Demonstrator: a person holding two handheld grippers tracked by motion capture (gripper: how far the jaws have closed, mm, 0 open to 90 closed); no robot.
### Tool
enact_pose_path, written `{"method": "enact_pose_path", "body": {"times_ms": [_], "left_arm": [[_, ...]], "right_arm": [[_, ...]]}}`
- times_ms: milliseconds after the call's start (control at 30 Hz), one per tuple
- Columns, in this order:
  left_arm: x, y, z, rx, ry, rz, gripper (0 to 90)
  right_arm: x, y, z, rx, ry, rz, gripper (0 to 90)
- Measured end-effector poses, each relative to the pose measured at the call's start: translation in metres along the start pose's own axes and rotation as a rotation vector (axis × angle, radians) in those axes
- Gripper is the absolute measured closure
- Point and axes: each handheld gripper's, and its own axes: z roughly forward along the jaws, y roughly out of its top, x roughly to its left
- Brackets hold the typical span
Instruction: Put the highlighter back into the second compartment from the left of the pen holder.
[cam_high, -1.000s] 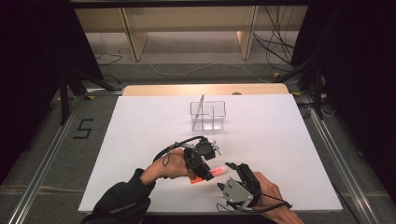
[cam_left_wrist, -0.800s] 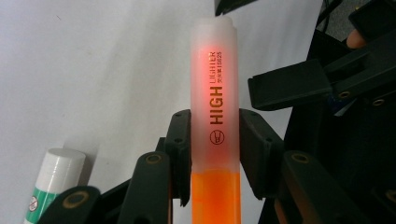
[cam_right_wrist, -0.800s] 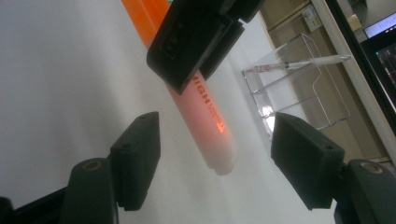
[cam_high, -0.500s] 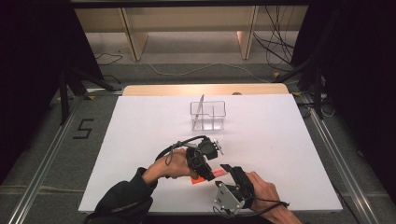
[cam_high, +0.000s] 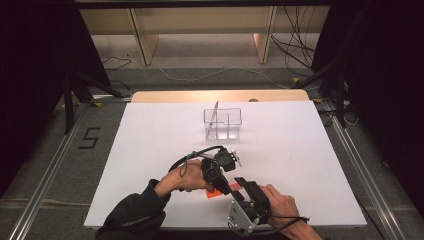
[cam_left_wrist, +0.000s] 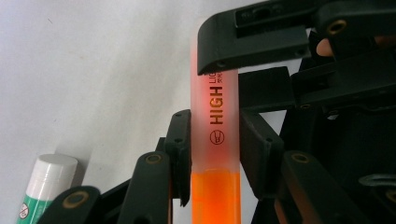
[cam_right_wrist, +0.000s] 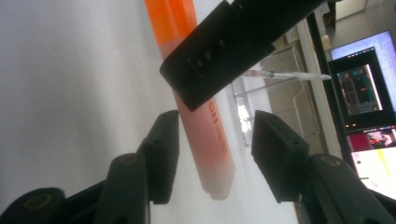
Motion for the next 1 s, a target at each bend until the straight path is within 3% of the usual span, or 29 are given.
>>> {"method": "enact_pose_path", "body": {"times_ms": [367, 1000], "left_arm": [[0.0002, 0.0012, -0.001, -0.009, -0.016, -0.006, 66.2], [0.0012, 0.0018, 0.0, -0.003, -0.036, -0.015, 66.1]], "right_arm": [[0.0041, 0.0009, 0.0017, 0.004, -0.034, -0.09, 59.3], [0.0089, 0.0012, 0.0027, 0.012, -0.052, -0.132, 66.8]]}}
